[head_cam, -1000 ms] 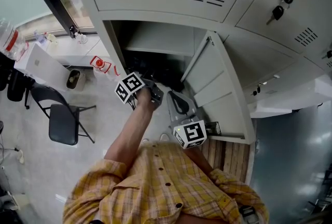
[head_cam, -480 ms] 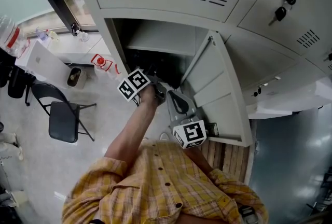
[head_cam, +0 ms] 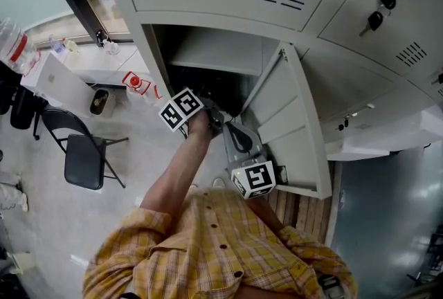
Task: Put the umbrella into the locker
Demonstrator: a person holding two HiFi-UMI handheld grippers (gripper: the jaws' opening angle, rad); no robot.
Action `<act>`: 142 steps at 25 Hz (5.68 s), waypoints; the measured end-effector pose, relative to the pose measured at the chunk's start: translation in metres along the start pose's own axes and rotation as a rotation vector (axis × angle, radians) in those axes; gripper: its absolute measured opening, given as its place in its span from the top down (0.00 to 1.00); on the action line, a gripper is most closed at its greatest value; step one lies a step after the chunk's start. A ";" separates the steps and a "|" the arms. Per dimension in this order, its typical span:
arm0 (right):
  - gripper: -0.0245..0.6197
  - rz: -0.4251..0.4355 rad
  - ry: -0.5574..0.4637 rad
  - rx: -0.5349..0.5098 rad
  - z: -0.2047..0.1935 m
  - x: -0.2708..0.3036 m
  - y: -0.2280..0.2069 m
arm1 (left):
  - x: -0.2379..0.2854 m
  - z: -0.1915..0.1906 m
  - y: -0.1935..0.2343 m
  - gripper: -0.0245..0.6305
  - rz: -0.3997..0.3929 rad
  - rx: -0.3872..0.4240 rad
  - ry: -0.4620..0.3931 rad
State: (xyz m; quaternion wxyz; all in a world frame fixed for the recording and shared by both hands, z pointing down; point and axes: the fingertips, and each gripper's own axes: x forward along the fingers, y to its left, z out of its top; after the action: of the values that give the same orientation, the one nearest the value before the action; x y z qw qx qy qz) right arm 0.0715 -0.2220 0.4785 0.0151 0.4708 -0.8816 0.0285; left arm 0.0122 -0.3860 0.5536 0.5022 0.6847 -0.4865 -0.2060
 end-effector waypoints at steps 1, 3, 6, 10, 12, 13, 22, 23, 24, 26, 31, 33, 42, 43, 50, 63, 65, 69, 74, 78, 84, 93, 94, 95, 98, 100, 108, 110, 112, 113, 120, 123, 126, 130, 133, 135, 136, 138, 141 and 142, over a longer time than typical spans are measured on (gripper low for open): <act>0.97 0.000 -0.001 0.002 0.000 0.000 0.000 | 0.000 0.000 0.000 0.63 -0.001 0.002 0.002; 0.97 0.000 -0.003 0.007 0.001 0.000 0.000 | 0.001 0.000 0.000 0.63 -0.004 0.006 0.009; 0.97 0.002 -0.004 0.007 0.001 0.001 0.000 | 0.008 -0.003 -0.004 0.63 -0.033 -0.008 0.043; 0.97 -0.005 -0.006 0.005 0.004 -0.003 -0.001 | 0.013 -0.010 -0.006 0.63 -0.047 -0.025 0.053; 0.97 -0.015 -0.012 0.003 0.006 -0.005 -0.005 | 0.016 -0.006 0.001 0.63 -0.052 -0.056 0.061; 0.97 -0.018 -0.011 0.001 0.006 -0.006 -0.006 | 0.018 -0.004 0.004 0.63 -0.055 -0.070 0.061; 0.97 -0.003 -0.001 -0.006 0.004 -0.002 -0.003 | 0.020 0.014 0.016 0.63 -0.068 -0.144 0.011; 0.97 -0.002 0.000 -0.007 0.004 -0.001 -0.003 | 0.020 0.015 0.016 0.63 -0.068 -0.152 0.007; 0.97 -0.002 0.000 -0.008 0.004 -0.001 -0.003 | 0.021 0.015 0.017 0.63 -0.067 -0.158 0.006; 0.97 -0.004 0.000 -0.009 0.004 0.000 -0.003 | 0.023 0.014 0.016 0.63 -0.069 -0.168 0.009; 0.97 -0.007 0.000 -0.010 0.005 0.001 -0.003 | 0.027 0.011 0.016 0.60 -0.080 -0.229 -0.018; 0.97 -0.008 0.000 -0.011 0.004 0.000 -0.003 | 0.027 0.014 0.013 0.59 -0.107 -0.246 -0.037; 0.97 -0.013 -0.004 -0.014 0.007 -0.003 -0.003 | 0.024 0.018 -0.021 0.71 -0.219 -0.192 -0.002; 0.97 -0.012 -0.005 -0.015 0.007 -0.003 -0.003 | 0.024 0.016 -0.019 0.73 -0.218 -0.198 0.000; 0.97 -0.013 -0.003 -0.021 0.007 -0.005 -0.001 | 0.018 0.014 -0.017 0.82 -0.234 -0.197 0.008; 0.97 -0.018 -0.001 -0.021 0.008 -0.004 0.006 | 0.000 0.009 -0.018 0.96 -0.252 -0.173 0.040; 0.97 -0.028 0.001 -0.022 0.008 -0.004 0.005 | -0.003 0.009 -0.022 0.96 -0.260 -0.172 0.042; 0.97 -0.047 0.004 -0.028 0.008 -0.004 0.005 | -0.010 0.010 -0.030 0.96 -0.277 -0.169 0.043; 0.97 -0.060 0.003 -0.028 0.009 -0.005 0.005 | -0.018 0.008 -0.035 0.96 -0.287 -0.144 0.056; 0.97 -0.065 -0.001 -0.020 0.009 -0.005 0.006 | -0.025 0.005 -0.038 0.96 -0.294 -0.105 0.072; 0.97 -0.063 0.013 -0.032 0.007 -0.006 0.012 | -0.039 0.001 -0.042 0.96 -0.305 -0.107 0.080; 0.97 -0.062 0.012 -0.028 0.008 -0.007 0.017 | -0.065 -0.008 -0.049 0.96 -0.330 -0.107 0.097; 0.97 -0.062 0.011 -0.028 0.008 -0.007 0.017 | -0.068 -0.009 -0.050 0.96 -0.334 -0.110 0.100; 0.97 -0.062 0.010 -0.028 0.008 -0.007 0.018 | -0.071 -0.010 -0.052 0.96 -0.340 -0.116 0.103; 0.97 -0.061 0.009 -0.026 0.008 -0.007 0.020 | -0.081 -0.013 -0.057 0.96 -0.355 -0.099 0.111; 0.97 -0.059 0.010 -0.023 0.008 -0.007 0.021 | -0.086 -0.015 -0.057 0.96 -0.356 -0.081 0.115; 0.97 -0.052 0.011 -0.011 0.007 -0.005 0.024 | -0.104 -0.019 -0.049 0.96 -0.343 0.086 0.128; 0.97 -0.052 0.010 -0.010 0.007 -0.005 0.024 | -0.109 -0.020 -0.050 0.96 -0.347 0.138 0.124; 0.97 -0.052 0.011 -0.006 0.007 -0.005 0.025 | -0.115 -0.020 -0.051 0.96 -0.352 0.196 0.115; 0.97 -0.052 0.012 -0.004 0.007 -0.005 0.025 | -0.117 -0.021 -0.051 0.96 -0.352 0.229 0.112; 0.97 -0.054 0.008 -0.005 0.008 -0.003 0.025 | -0.126 -0.030 -0.053 0.96 -0.346 0.379 0.106; 0.97 -0.056 0.005 -0.004 0.009 -0.003 0.024 | -0.129 -0.035 -0.057 0.96 -0.350 0.456 0.102; 0.97 -0.057 0.003 0.002 0.009 -0.003 0.024 | -0.134 -0.036 -0.062 0.96 -0.349 0.557 0.082; 0.97 -0.051 0.002 0.004 0.010 -0.002 0.025 | -0.139 -0.038 -0.063 0.96 -0.349 0.655 0.068; 0.97 -0.049 0.000 0.003 0.010 -0.003 0.025 | -0.146 -0.042 -0.059 0.96 -0.343 0.719 0.056; 0.97 -0.050 -0.001 0.003 0.010 -0.004 0.024 | -0.150 -0.043 -0.058 0.96 -0.341 0.770 0.044; 0.97 -0.050 0.000 0.003 0.010 -0.004 0.025 | -0.152 -0.044 -0.059 0.96 -0.341 0.797 0.037; 0.97 -0.050 -0.001 0.003 0.010 -0.004 0.025 | -0.156 -0.045 -0.060 0.96 -0.344 0.838 0.026; 0.97 -0.049 -0.003 0.003 0.010 -0.004 0.026 | -0.160 -0.045 -0.062 0.96 -0.338 0.891 0.012; 0.97 -0.048 -0.002 0.003 0.010 -0.004 0.027 | -0.161 -0.044 -0.062 0.96 -0.336 0.905 0.007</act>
State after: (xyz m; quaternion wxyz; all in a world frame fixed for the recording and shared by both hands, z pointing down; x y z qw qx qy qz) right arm 0.0513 -0.2046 0.4677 0.0140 0.4918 -0.8701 0.0291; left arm 0.0037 -0.2227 0.4832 0.1152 0.9042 -0.4082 -0.0498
